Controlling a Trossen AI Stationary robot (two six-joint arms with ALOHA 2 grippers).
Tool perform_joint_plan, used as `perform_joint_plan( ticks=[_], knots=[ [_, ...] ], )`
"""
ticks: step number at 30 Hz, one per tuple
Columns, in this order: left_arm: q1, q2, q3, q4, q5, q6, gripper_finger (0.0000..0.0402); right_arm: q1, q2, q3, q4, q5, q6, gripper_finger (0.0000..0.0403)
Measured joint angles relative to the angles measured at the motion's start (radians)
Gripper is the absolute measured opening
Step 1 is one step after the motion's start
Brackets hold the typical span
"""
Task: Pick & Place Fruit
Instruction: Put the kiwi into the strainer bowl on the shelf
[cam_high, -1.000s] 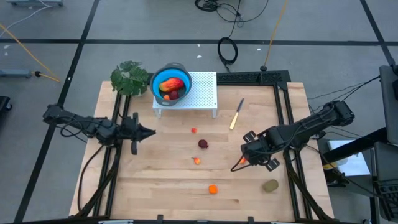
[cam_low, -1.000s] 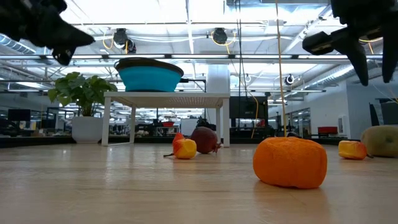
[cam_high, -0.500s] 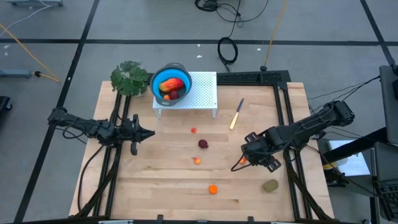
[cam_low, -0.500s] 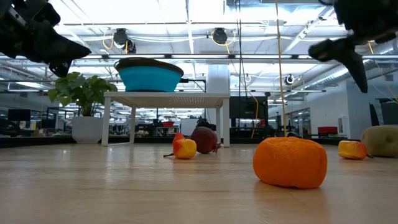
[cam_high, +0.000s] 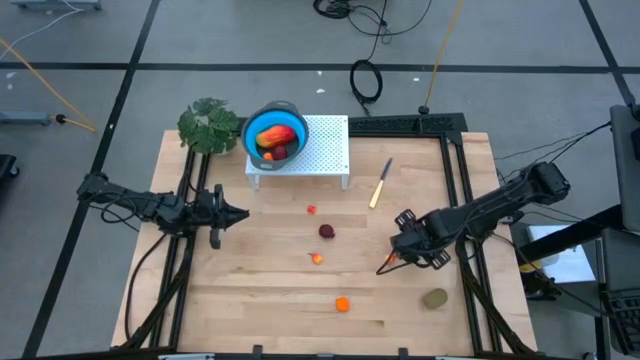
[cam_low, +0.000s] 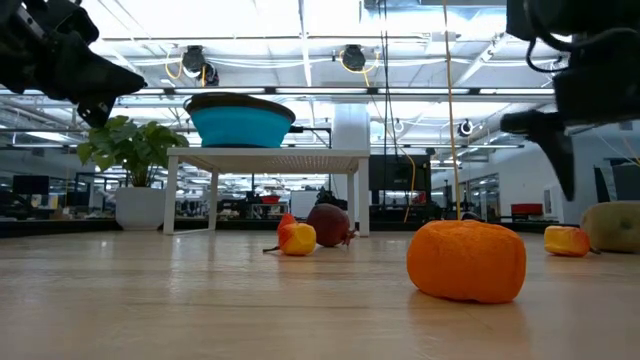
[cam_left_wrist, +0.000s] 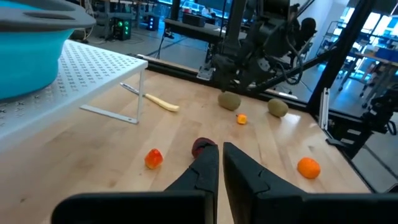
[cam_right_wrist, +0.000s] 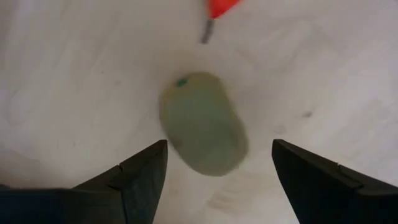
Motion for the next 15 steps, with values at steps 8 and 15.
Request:
perform_joint_plan(
  ticks=[8,15],
  knots=[
    [0.0,0.0,0.0,0.001,0.0,-0.007,0.0021,-0.001,0.0,-0.074,0.064,-0.04,-0.038,0.0287],
    [0.0,0.0,0.0,0.007,-0.006,-0.013,0.0021,-0.002,0.0,-0.125,0.153,-0.042,-0.016,0.0285]
  ],
)
